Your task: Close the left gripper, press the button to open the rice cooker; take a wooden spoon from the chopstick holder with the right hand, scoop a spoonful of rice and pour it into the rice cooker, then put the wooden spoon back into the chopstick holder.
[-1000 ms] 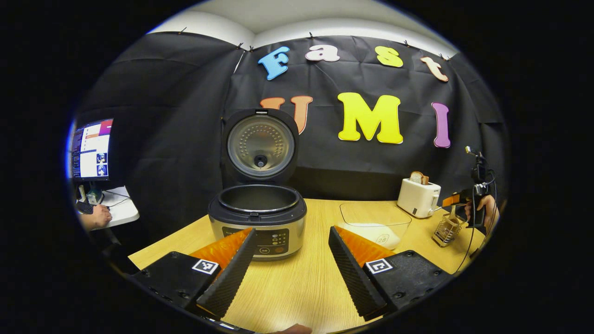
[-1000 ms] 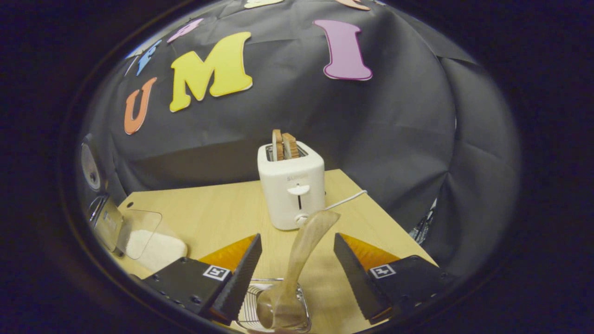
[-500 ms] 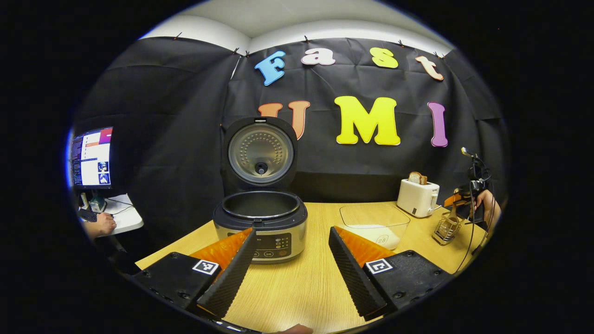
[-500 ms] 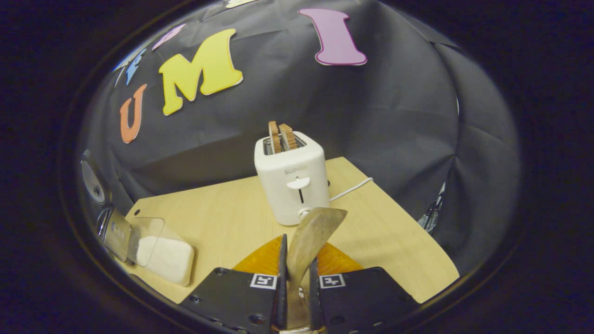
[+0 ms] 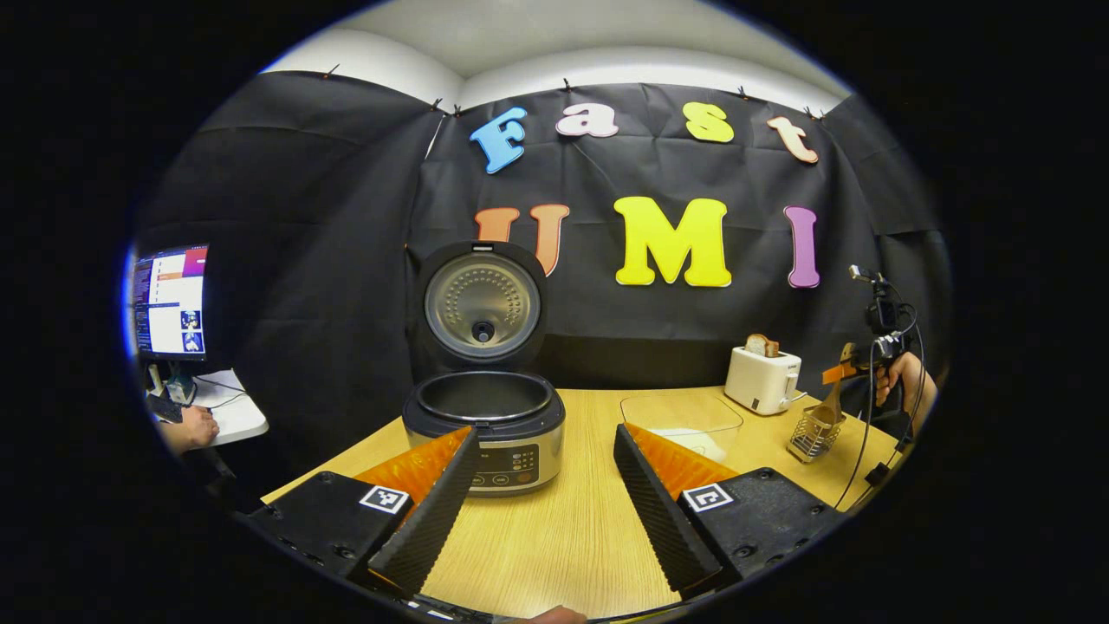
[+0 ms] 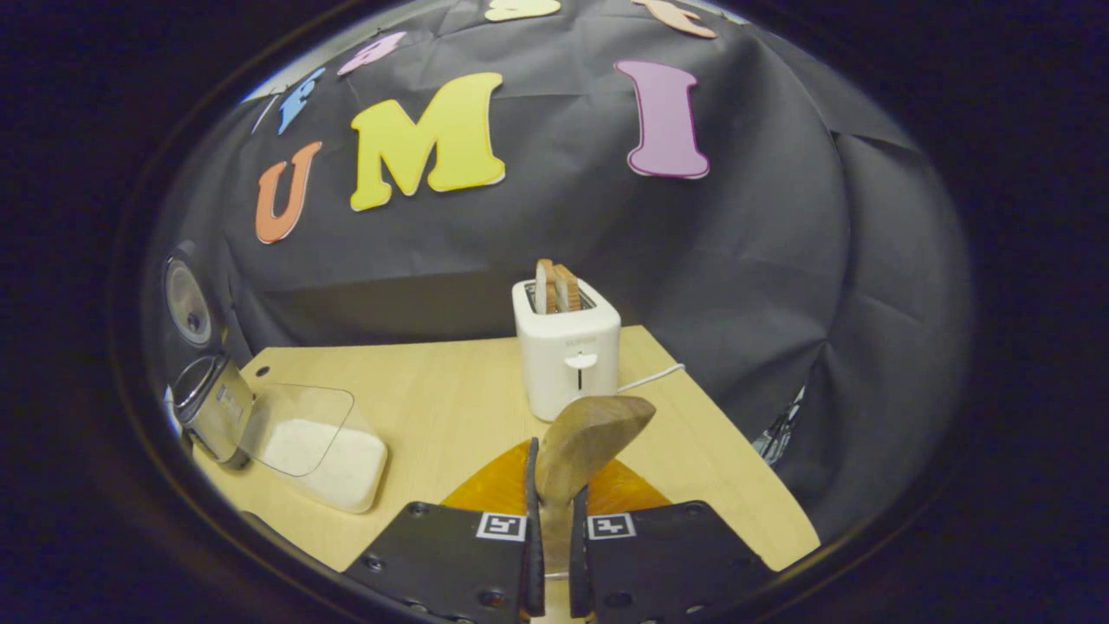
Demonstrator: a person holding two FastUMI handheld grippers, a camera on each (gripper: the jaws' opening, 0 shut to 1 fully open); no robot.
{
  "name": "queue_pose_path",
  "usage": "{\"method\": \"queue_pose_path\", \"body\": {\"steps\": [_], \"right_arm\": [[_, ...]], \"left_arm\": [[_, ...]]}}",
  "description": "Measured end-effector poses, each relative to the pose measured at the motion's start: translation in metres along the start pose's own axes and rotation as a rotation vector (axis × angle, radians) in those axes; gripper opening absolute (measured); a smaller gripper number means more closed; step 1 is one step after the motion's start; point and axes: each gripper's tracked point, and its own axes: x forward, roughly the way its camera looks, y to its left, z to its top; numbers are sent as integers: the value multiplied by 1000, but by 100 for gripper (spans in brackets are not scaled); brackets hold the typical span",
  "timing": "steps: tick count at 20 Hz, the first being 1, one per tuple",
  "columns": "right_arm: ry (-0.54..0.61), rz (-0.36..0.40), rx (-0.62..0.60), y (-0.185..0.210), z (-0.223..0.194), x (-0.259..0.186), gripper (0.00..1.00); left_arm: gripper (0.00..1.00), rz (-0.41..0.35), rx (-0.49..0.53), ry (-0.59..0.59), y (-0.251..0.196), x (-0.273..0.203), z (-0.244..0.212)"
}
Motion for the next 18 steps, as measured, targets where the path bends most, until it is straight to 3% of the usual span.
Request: {"method": "queue_pose_path", "body": {"steps": [4, 9, 18], "right_arm": [[-50, -44, -56, 15, 27, -23, 12], [-93, -30, -67, 64, 61, -46, 11], [-92, 128, -151, 239, 82, -38, 11]], "left_arm": [[99, -3, -1, -6, 10, -8, 6], [99, 17, -23, -31, 29, -16, 17], [99, 18, -38, -1, 53, -14, 10]]}}
